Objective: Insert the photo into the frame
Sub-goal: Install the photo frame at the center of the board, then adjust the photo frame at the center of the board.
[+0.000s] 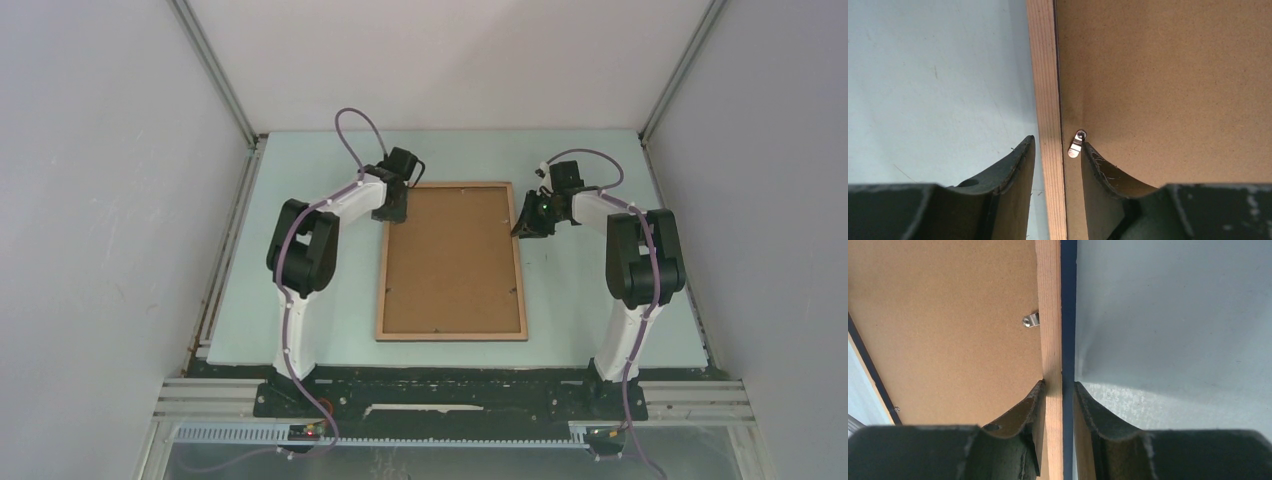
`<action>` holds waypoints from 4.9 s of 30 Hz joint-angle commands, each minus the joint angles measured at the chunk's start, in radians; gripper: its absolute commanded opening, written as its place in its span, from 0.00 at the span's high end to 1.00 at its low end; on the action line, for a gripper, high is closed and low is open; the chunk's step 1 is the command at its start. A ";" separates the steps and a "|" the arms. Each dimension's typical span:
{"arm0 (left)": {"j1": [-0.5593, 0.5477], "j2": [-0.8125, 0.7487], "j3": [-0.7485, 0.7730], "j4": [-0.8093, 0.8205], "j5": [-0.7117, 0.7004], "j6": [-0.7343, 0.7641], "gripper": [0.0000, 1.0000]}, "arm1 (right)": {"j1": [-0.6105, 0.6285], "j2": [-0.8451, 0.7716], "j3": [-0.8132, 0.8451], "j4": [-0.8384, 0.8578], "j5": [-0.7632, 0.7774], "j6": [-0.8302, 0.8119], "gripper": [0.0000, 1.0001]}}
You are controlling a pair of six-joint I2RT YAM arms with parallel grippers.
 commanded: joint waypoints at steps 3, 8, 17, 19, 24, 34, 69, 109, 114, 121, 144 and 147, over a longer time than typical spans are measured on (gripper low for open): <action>0.029 -0.023 -0.035 0.003 -0.132 0.099 1.00 | -0.004 0.010 0.034 -0.007 0.017 -0.002 0.68; 0.036 -0.109 -0.132 0.100 0.095 0.095 1.00 | -0.006 0.009 0.034 -0.006 0.014 -0.002 0.68; 0.052 -0.186 -0.172 0.084 0.180 -0.061 0.43 | 0.010 -0.001 0.034 -0.016 0.037 -0.010 0.60; 0.062 -0.204 -0.178 0.080 0.173 -0.079 0.41 | 0.014 -0.003 0.034 -0.017 0.042 -0.014 0.59; 0.090 -0.203 -0.182 0.081 0.188 -0.097 0.38 | 0.029 -0.007 0.034 -0.017 0.055 -0.022 0.54; 0.091 -0.130 -0.120 0.048 0.169 -0.073 0.37 | 0.031 -0.006 0.035 -0.012 0.055 -0.024 0.54; 0.089 -0.013 -0.039 0.009 0.071 -0.110 0.43 | 0.034 0.014 0.058 -0.033 0.055 -0.026 0.60; 0.090 -0.421 -0.585 0.285 0.347 -0.311 0.27 | 0.113 0.017 0.094 -0.113 0.160 -0.037 0.40; 0.073 -0.482 -0.795 0.475 0.495 -0.383 0.25 | 0.141 0.056 0.147 -0.187 0.180 -0.039 0.43; -0.039 -0.502 -0.942 0.690 0.613 -0.494 0.26 | 0.179 0.104 0.220 -0.251 0.149 -0.045 0.44; -0.452 -0.619 -0.954 0.711 0.420 -0.610 0.24 | 0.152 0.499 1.116 -0.570 0.094 -0.083 0.40; -0.443 -0.746 -0.927 0.557 0.344 -0.503 0.23 | 0.131 0.392 1.050 -0.592 0.160 -0.107 0.39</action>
